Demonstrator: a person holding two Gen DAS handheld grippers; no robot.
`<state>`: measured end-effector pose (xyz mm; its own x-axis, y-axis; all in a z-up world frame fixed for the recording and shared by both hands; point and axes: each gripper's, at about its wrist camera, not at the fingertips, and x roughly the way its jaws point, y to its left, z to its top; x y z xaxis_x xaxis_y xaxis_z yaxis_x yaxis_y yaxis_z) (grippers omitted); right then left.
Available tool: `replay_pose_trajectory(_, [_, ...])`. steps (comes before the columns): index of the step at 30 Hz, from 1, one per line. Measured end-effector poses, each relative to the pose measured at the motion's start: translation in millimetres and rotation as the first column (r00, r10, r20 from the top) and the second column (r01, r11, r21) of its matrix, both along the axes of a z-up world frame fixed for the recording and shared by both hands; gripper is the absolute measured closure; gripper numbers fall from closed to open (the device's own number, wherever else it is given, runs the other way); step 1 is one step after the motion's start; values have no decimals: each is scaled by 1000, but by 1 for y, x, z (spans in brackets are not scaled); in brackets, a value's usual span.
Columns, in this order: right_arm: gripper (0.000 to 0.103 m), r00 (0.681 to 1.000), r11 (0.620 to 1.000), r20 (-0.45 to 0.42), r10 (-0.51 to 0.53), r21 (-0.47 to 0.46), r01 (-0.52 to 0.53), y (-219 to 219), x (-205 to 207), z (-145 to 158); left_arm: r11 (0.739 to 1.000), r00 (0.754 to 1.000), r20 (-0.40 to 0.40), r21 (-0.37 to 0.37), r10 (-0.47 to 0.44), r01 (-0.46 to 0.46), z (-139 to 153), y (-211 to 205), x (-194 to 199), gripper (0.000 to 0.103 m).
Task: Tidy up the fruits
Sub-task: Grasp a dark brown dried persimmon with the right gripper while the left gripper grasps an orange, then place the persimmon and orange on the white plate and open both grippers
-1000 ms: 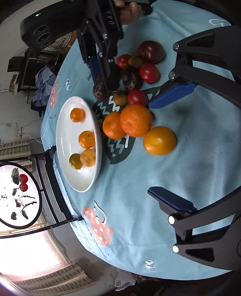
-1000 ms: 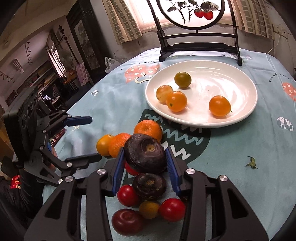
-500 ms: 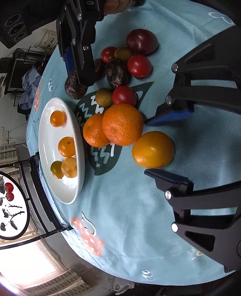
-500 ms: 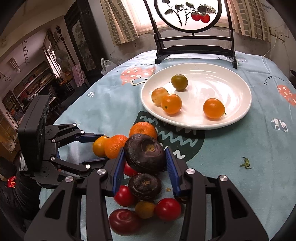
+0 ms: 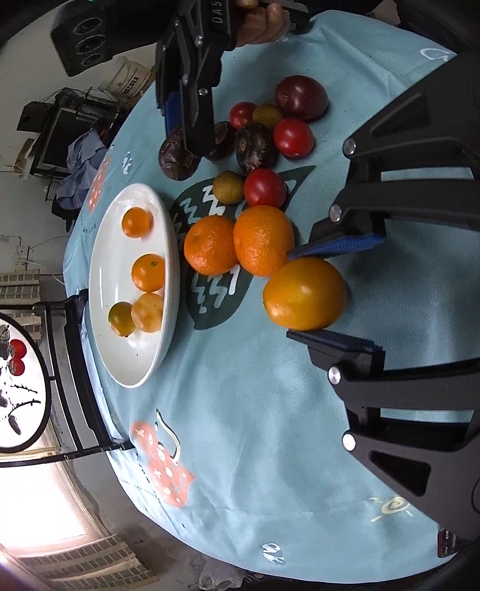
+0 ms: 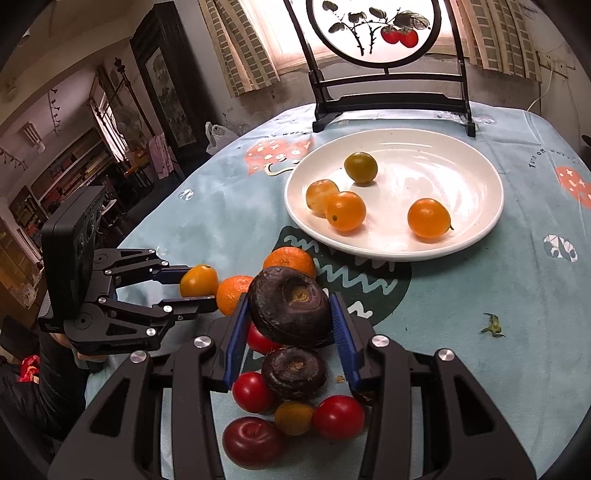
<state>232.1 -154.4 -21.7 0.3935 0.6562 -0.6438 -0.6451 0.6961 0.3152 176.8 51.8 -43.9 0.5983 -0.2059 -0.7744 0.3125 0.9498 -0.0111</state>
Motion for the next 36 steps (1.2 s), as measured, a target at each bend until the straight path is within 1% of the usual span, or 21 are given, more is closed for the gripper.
replay_pose_trajectory(4, [59, 999, 1000, 35, -29, 14, 28, -3, 2, 3, 994, 998, 34, -90, 60, -56, 13, 15, 0, 66])
replay_pose_trajectory(7, [59, 993, 996, 85, -85, 25, 83, -5, 9, 8, 988, 995, 44, -128, 92, -85, 21, 15, 6, 66])
replay_pose_trajectory(10, [59, 978, 985, 123, -170, 51, 164, -12, 28, 13, 978, 992, 48, -174, 120, -110, 33, 8, 25, 66])
replay_pose_trajectory(13, [59, 964, 970, 114, -241, 67, 234, -18, 53, 15, 963, 986, 45, -224, 161, -148, 44, 0, 56, 66])
replay_pose_trajectory(15, [59, 957, 962, 104, -272, 53, 268, -18, 70, 13, 961, 982, 41, -215, 187, -174, 47, -8, 80, 66])
replay_pose_trajectory(17, [59, 955, 959, 86, -282, 43, 280, -19, 83, 9, 963, 979, 32, -185, 203, -194, 45, -17, 105, 66])
replay_pose_trajectory(20, [59, 955, 958, 75, -286, 23, 285, -18, 94, 4, 962, 976, 11, -169, 218, -213, 40, -26, 132, 66])
replay_pose_trajectory(27, [59, 959, 961, 70, -275, 16, 275, -12, 113, 1, 956, 966, -4, -136, 260, -258, 31, -27, 165, 66])
replay_pose_trajectory(28, [59, 960, 962, 69, -273, 10, 273, -10, 114, 0, 955, 964, -9, -136, 266, -265, 30, -26, 167, 66])
replay_pose_trajectory(29, [55, 958, 961, 70, -277, 10, 277, -9, 114, -1, 952, 962, -19, -139, 272, -272, 28, -25, 169, 65])
replay_pose_trajectory(30, [51, 956, 958, 72, -285, 12, 285, -10, 113, 1, 950, 961, -23, -143, 277, -277, 28, -24, 168, 57])
replay_pose_trajectory(31, [47, 953, 956, 74, -294, 19, 293, -12, 111, 4, 950, 960, -13, -145, 279, -278, 30, -23, 166, 38])
replay_pose_trajectory(32, [47, 952, 955, 76, -297, 43, 294, -16, 107, 9, 947, 957, 12, -145, 290, -285, 35, -22, 161, 32])
replay_pose_trajectory(34, [47, 953, 954, 79, -293, 95, 286, -25, 99, 18, 942, 948, 61, -152, 311, -299, 49, -19, 148, 17])
replay_pose_trajectory(35, [47, 955, 955, 80, -285, 109, 276, -28, 94, 22, 939, 944, 81, -160, 320, -305, 55, -16, 139, 14])
replay_pose_trajectory(36, [47, 961, 960, 79, -266, 111, 257, -30, 88, 24, 935, 938, 101, -168, 331, -312, 60, -13, 130, 9])
